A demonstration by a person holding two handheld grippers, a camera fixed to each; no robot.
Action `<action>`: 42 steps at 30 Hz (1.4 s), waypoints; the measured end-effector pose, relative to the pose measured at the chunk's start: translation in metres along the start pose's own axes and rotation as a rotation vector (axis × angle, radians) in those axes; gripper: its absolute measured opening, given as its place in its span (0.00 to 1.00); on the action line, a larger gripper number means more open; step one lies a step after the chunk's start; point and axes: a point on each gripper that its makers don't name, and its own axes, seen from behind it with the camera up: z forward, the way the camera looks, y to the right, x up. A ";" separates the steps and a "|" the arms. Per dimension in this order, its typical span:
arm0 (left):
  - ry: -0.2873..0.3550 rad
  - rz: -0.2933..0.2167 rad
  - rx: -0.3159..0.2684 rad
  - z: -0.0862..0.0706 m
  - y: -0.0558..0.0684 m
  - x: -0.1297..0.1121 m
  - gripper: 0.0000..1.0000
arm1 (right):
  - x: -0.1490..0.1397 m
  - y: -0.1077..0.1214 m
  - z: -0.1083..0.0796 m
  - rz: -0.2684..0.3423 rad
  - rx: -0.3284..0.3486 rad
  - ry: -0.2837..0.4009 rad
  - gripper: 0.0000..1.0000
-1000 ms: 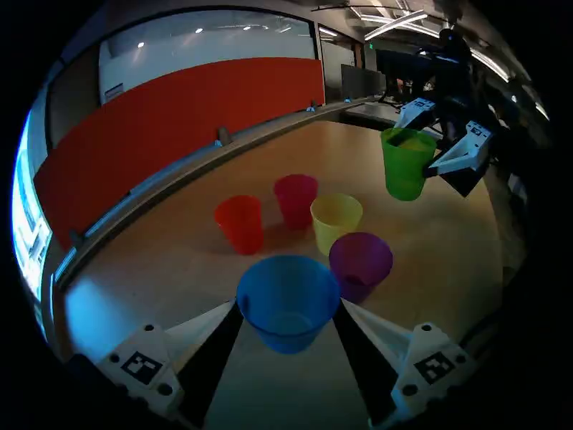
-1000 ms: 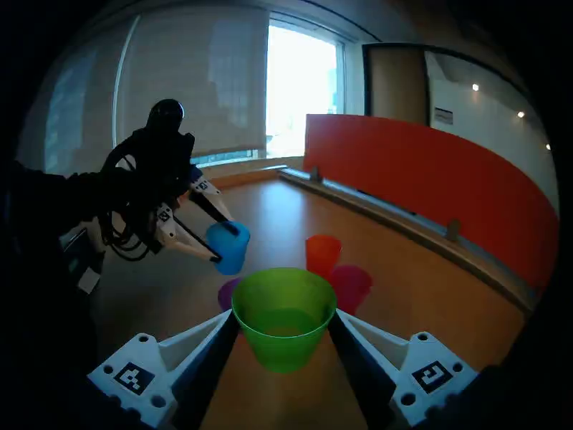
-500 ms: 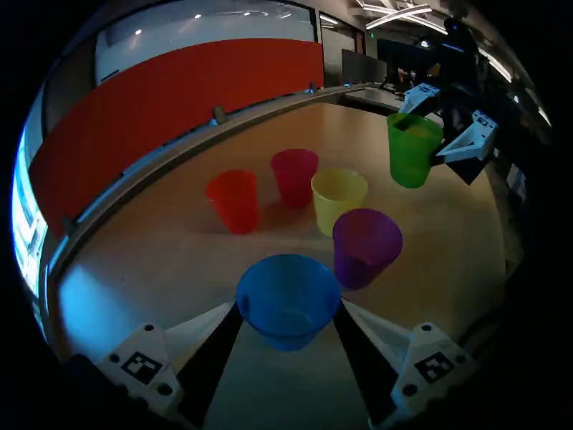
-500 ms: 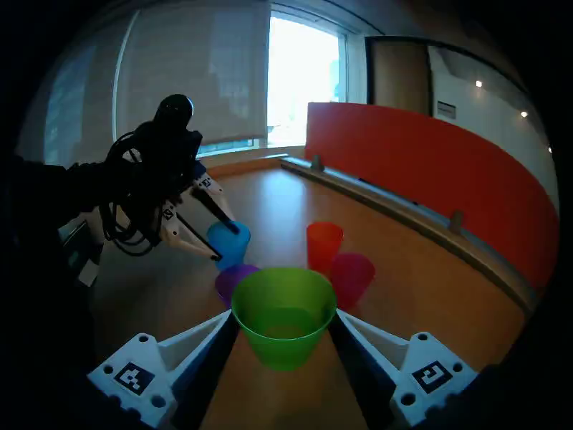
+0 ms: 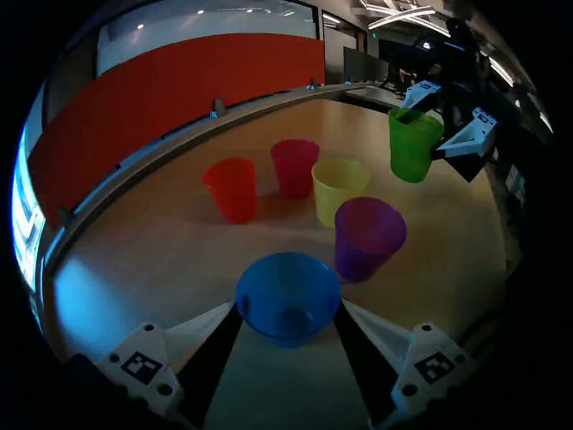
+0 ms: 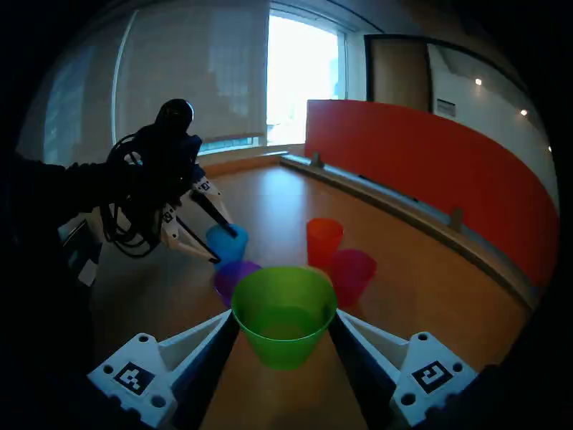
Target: Pour water
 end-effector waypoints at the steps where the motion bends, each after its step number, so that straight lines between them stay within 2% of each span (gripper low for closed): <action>1: 0.000 -0.003 0.000 0.000 0.000 -0.001 0.86 | 0.000 0.000 0.000 -0.001 0.000 -0.001 0.88; 6: -0.009 -0.008 0.001 -0.002 -0.001 -0.006 0.86 | -0.001 -0.002 0.003 -0.001 0.001 -0.002 0.88; 12: -0.020 0.010 0.007 -0.003 -0.001 -0.010 0.87 | 0.000 -0.004 0.005 0.001 0.002 -0.005 0.88; 18: -0.041 0.011 0.015 -0.006 -0.003 -0.015 0.95 | -0.006 -0.005 0.008 0.006 0.005 -0.015 0.88; 24: -0.065 0.024 0.036 -0.011 -0.006 -0.025 0.96 | -0.016 -0.008 0.013 0.013 0.017 -0.034 0.88; 42: -0.027 -0.004 0.050 -0.037 -0.004 -0.028 0.96 | -0.056 -0.016 0.036 0.031 0.054 -0.117 0.88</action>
